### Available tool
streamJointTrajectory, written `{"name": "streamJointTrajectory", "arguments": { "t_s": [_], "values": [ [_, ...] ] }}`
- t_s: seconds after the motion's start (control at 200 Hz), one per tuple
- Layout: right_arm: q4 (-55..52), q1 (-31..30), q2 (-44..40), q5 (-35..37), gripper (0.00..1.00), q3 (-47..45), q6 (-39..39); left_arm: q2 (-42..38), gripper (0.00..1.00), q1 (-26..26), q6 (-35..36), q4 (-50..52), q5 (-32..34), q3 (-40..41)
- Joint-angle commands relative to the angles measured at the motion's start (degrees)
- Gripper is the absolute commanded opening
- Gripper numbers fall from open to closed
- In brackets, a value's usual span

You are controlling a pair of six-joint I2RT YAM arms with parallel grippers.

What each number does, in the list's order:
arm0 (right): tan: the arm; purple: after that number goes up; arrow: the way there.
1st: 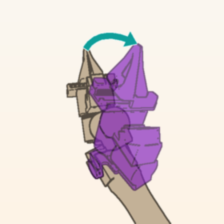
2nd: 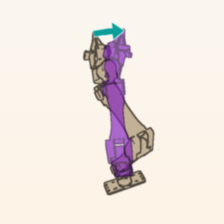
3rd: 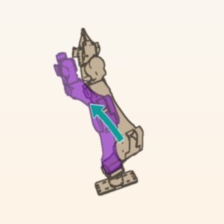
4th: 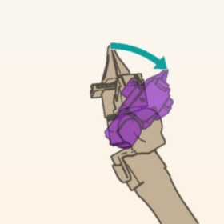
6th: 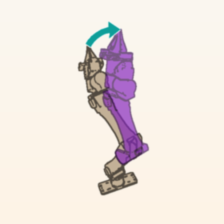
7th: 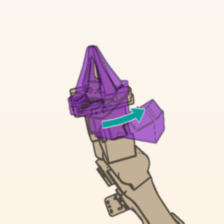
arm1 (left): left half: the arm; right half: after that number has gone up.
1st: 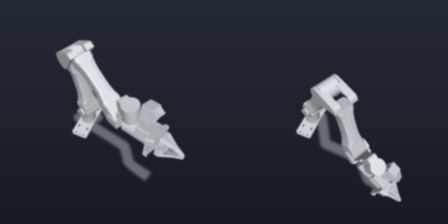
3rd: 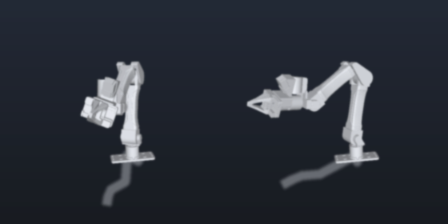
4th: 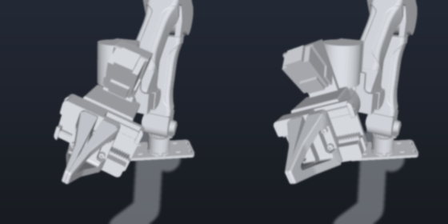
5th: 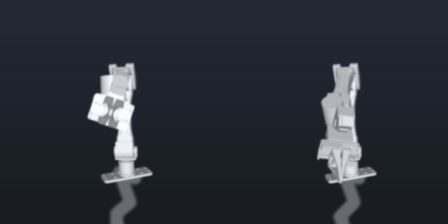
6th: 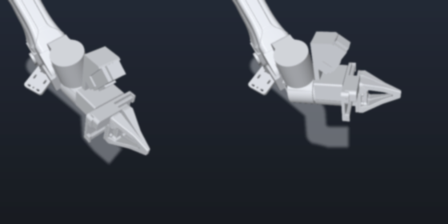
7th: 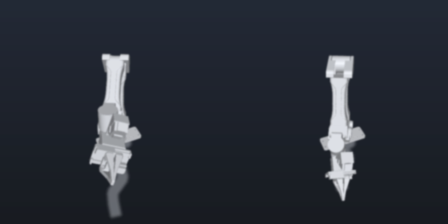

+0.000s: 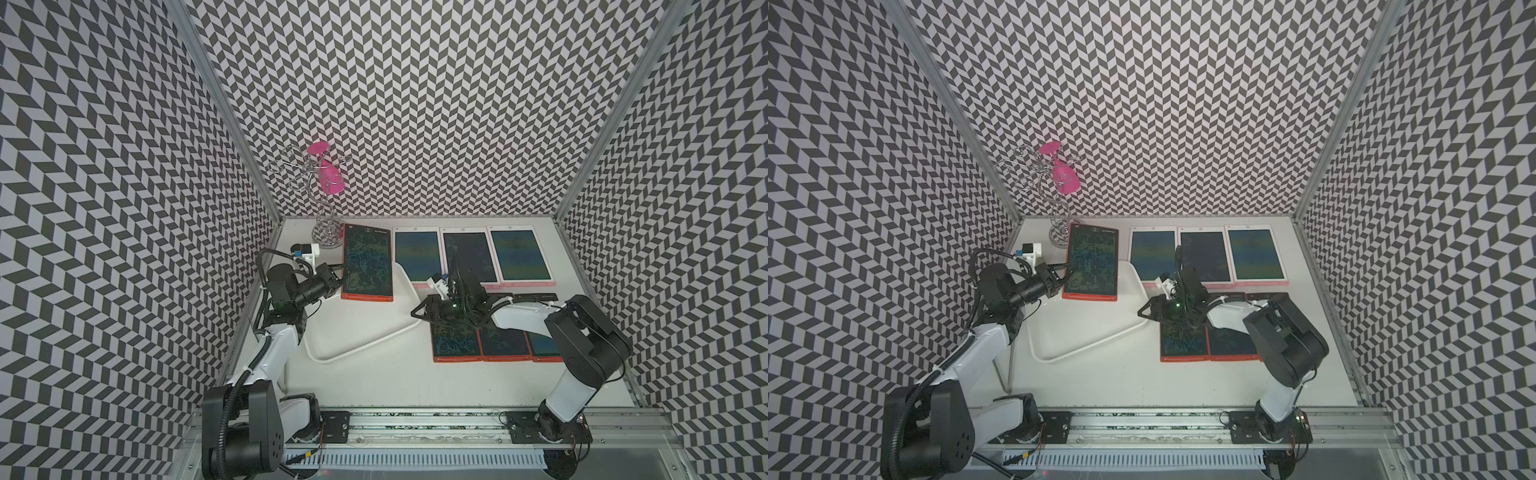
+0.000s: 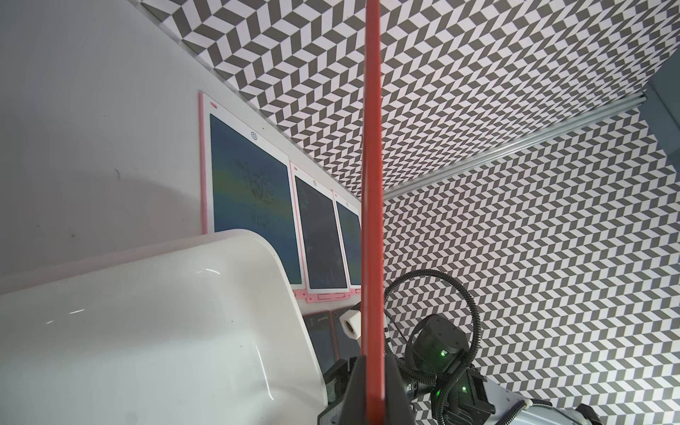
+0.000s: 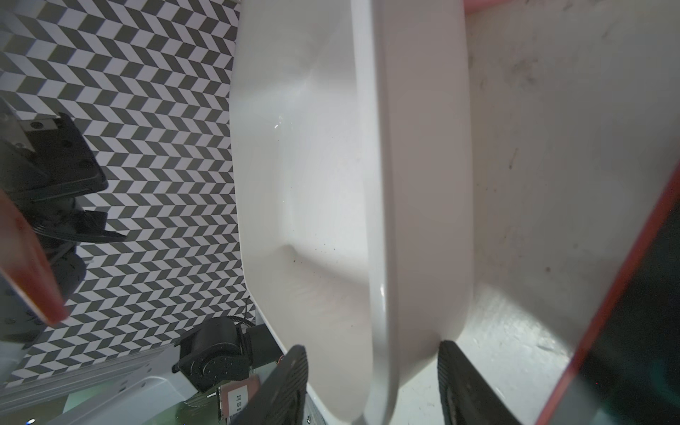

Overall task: Take out the writing tablet from the storage box
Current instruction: Adjust the storage box at the center of the board.

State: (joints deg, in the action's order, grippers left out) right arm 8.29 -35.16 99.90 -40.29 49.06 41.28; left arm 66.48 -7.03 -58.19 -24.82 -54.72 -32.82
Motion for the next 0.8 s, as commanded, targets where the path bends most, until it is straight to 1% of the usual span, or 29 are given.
{"name": "streamJointTrajectory", "arguments": {
  "t_s": [0.0, 0.145, 0.28, 0.516, 0.671, 0.791],
  "values": [
    [3.6, -1.4, 2.1, -0.2, 0.56, 2.4, 1.3, -2.7, 0.0, -2.3, -1.4, -2.5, -0.3, 1.2],
    [4.5, -2.8, 4.6, -0.6, 0.56, 5.0, 2.1, -4.9, 0.0, -5.3, -1.5, -1.2, -0.8, 1.6],
    [3.8, -3.5, 6.7, -0.5, 0.55, 8.1, 2.0, -6.0, 0.0, -6.7, -1.5, -0.3, -1.2, 1.7],
    [0.7, -3.5, 10.0, 0.2, 0.54, 14.4, -0.4, -6.4, 0.0, -7.5, -1.7, -0.8, -2.0, 3.0],
    [0.4, -3.5, 12.8, -1.1, 0.53, 18.3, 0.0, -6.6, 0.0, -7.8, -1.9, -1.1, -2.2, 3.5],
    [-0.5, -3.4, 14.5, -0.7, 0.53, 20.9, -0.5, -6.9, 0.0, -7.9, -1.9, -1.0, -2.2, 3.8]
  ]
}}
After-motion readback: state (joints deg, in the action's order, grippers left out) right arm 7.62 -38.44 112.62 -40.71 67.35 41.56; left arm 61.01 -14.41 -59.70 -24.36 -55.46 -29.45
